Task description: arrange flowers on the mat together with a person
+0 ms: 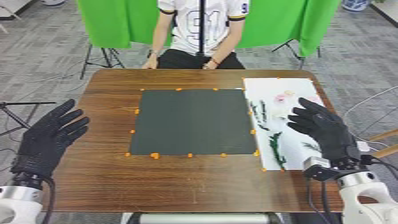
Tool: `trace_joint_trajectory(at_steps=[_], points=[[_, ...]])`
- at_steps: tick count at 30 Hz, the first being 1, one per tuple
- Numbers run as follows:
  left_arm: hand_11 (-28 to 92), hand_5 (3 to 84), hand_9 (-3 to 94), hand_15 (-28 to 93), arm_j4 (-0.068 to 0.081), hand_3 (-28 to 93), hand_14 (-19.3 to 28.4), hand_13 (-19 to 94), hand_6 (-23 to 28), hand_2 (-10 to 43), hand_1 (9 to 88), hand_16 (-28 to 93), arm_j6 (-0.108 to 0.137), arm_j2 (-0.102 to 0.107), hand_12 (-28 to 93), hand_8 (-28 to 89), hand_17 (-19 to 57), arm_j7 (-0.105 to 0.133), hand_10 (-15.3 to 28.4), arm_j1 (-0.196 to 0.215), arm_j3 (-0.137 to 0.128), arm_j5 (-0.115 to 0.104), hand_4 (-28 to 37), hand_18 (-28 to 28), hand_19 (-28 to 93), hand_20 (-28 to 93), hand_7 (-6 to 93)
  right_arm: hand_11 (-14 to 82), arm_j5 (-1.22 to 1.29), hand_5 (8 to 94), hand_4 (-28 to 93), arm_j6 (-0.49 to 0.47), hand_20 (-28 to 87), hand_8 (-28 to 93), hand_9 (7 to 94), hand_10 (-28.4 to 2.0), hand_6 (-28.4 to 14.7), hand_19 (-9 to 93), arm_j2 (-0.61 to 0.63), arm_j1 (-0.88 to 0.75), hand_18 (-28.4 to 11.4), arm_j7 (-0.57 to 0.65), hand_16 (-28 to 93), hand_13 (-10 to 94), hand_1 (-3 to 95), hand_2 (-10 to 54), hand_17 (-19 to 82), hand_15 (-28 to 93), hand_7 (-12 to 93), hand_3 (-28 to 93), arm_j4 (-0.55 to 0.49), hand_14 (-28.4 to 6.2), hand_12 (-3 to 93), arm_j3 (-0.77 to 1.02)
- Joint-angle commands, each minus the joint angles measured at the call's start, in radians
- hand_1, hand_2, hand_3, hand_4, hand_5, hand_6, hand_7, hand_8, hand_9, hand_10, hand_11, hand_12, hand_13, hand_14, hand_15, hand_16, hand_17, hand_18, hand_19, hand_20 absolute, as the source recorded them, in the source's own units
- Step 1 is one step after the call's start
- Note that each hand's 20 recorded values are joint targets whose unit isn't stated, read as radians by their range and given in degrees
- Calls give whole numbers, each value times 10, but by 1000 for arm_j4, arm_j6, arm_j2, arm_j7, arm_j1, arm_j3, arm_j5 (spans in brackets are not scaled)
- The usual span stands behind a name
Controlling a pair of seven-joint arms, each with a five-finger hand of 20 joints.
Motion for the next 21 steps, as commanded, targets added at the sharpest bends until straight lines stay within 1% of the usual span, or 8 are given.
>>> trace_joint_trajectory(at_steps=[1,3,5,6,8,12,17,21], points=[[198,336,296,327,-5,706,155,243,45,-2,268,28,9,-11,197,-81,-70,-11,129,53,-36,-2,-235,232,480,149,163,103,-1,373,-223,-43,270,-85,401,-143,-53,430,-44,-28,-203,-4,309,363,206,18,114,176,147,860,-3,-121,232,21],[199,335,296,328,0,707,155,244,44,-3,269,28,7,-8,198,-82,-70,-18,128,44,-28,-1,-235,232,480,149,160,103,1,373,-224,-76,270,-85,402,-142,-53,430,-49,-37,-203,0,308,362,204,18,113,177,148,859,-3,-121,232,43],[198,335,296,328,12,708,155,244,43,-4,269,28,-18,8,197,-83,-70,-27,128,14,-21,5,-236,232,480,149,157,103,7,373,-225,-78,270,-85,402,-143,-53,430,-45,-37,-203,0,308,361,200,22,113,178,147,856,-4,-122,232,50],[198,334,296,328,13,708,155,244,43,-4,269,27,-20,26,197,-82,-70,-24,128,9,-22,5,-236,232,480,149,156,103,1,373,-225,-85,270,-85,402,-142,-53,430,-46,-37,-203,-2,307,361,199,24,113,178,147,855,-4,-121,231,53],[198,333,296,327,12,707,155,244,43,-4,269,27,-20,28,197,-81,-70,-25,128,4,-31,6,-237,232,480,149,156,102,2,374,-225,-82,270,-85,402,-142,-53,430,-40,-27,-203,-1,307,361,197,24,113,178,147,856,1,-122,231,35],[199,333,296,328,0,708,155,243,43,-3,269,28,-10,0,197,-80,-70,-23,128,41,-38,1,-237,231,481,149,155,102,-4,374,-223,-88,270,-85,402,-143,-53,430,-51,-25,-203,2,305,360,196,24,113,176,147,858,1,-122,232,26],[199,333,296,329,10,708,155,244,43,-3,269,28,-18,19,197,-80,-70,-22,129,7,-28,6,-237,231,481,149,156,103,-5,374,-222,-62,270,-85,404,-142,-53,430,-41,-25,-204,-12,306,362,199,23,113,179,146,858,-4,-121,232,34],[198,333,296,329,5,708,155,244,43,-3,268,28,-3,-2,197,-80,-70,-19,129,22,-26,0,-238,230,480,148,156,103,0,375,-222,-61,269,-85,404,-143,-53,429,-49,-26,-203,-7,305,363,201,21,113,179,146,858,-2,-121,232,31]])
